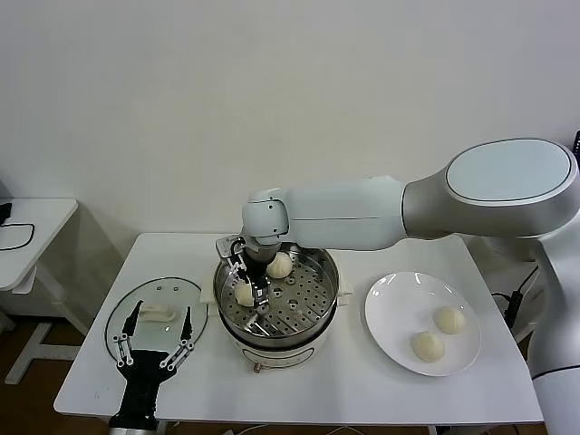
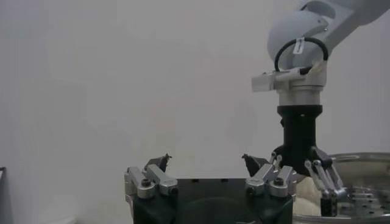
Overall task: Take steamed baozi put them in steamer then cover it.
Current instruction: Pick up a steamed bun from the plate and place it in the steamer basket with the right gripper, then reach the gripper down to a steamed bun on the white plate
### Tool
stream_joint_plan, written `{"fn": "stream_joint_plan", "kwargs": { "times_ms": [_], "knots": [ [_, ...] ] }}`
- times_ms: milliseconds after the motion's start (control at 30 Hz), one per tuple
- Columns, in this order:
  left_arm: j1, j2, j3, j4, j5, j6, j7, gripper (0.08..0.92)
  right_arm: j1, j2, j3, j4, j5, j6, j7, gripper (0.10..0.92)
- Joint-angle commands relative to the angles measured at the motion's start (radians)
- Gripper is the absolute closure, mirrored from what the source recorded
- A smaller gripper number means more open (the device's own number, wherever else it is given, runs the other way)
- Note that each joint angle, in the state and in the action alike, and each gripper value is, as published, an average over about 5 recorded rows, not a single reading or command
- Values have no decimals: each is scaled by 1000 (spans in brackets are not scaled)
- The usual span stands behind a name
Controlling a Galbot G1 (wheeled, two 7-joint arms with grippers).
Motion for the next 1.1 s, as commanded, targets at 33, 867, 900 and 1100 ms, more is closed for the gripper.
{"fn": "stream_joint_plan", "kwargs": {
  "times_ms": [33, 867, 900, 1100],
  "knots": [
    [2, 0, -2, -5, 0, 4, 0, 177, 23, -74, 24, 48, -15, 10, -28, 203],
    [12, -7, 3, -24, 12, 13, 0, 177, -41, -873, 174, 40, -594, 444, -487, 203],
    [13, -8, 3, -24, 14, 13, 0, 177, -80, -880, 180, 28, -607, 450, -477, 203],
    [21, -15, 2, -20, 18, 12, 0, 177, -294, -886, 258, -29, -665, 467, -436, 203]
  ]
}}
